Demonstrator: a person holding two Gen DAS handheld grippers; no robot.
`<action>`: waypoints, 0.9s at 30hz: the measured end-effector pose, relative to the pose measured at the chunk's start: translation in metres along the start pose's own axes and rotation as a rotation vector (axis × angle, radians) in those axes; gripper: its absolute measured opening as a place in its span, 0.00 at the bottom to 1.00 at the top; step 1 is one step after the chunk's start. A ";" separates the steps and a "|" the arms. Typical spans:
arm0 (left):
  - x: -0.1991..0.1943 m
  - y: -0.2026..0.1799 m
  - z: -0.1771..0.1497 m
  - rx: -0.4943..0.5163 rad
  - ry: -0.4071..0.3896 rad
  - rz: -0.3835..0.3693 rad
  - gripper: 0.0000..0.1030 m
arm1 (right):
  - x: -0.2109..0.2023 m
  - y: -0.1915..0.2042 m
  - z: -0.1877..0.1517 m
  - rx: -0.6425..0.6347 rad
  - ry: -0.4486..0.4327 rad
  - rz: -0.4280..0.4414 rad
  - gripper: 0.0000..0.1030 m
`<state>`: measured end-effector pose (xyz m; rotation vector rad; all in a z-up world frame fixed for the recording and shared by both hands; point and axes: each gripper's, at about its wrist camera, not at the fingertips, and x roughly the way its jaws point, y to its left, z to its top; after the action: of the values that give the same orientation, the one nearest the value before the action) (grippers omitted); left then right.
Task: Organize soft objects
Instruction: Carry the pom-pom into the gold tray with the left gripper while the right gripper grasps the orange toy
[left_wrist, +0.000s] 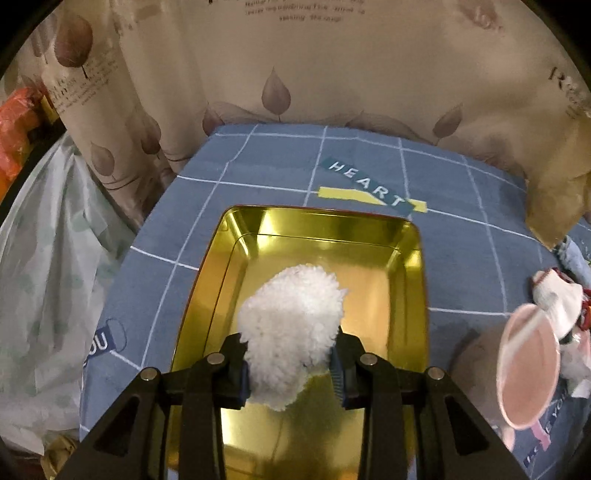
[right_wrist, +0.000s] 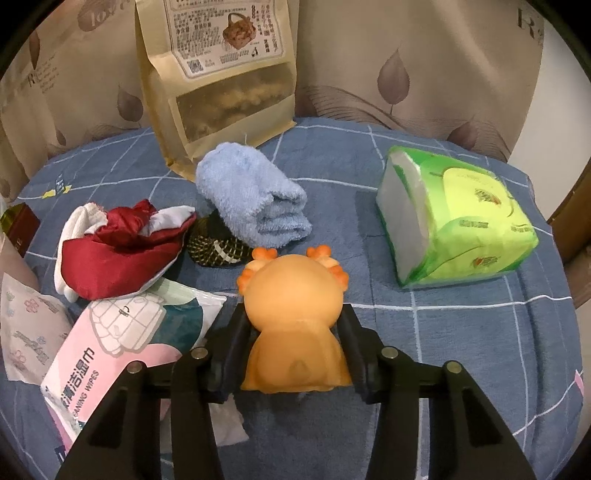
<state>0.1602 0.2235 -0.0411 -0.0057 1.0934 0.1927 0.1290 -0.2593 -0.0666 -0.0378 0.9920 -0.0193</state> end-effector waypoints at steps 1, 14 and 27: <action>0.006 0.001 0.003 0.002 0.011 -0.004 0.32 | -0.002 -0.001 0.000 0.003 -0.005 -0.003 0.43; 0.049 0.011 0.021 -0.014 0.079 0.013 0.35 | -0.042 -0.010 -0.004 0.042 -0.060 -0.029 0.43; 0.051 0.020 0.021 -0.034 0.082 0.014 0.57 | -0.054 -0.006 -0.006 0.052 -0.075 -0.034 0.43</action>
<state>0.1980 0.2531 -0.0752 -0.0367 1.1721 0.2248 0.0940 -0.2636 -0.0244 -0.0077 0.9153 -0.0745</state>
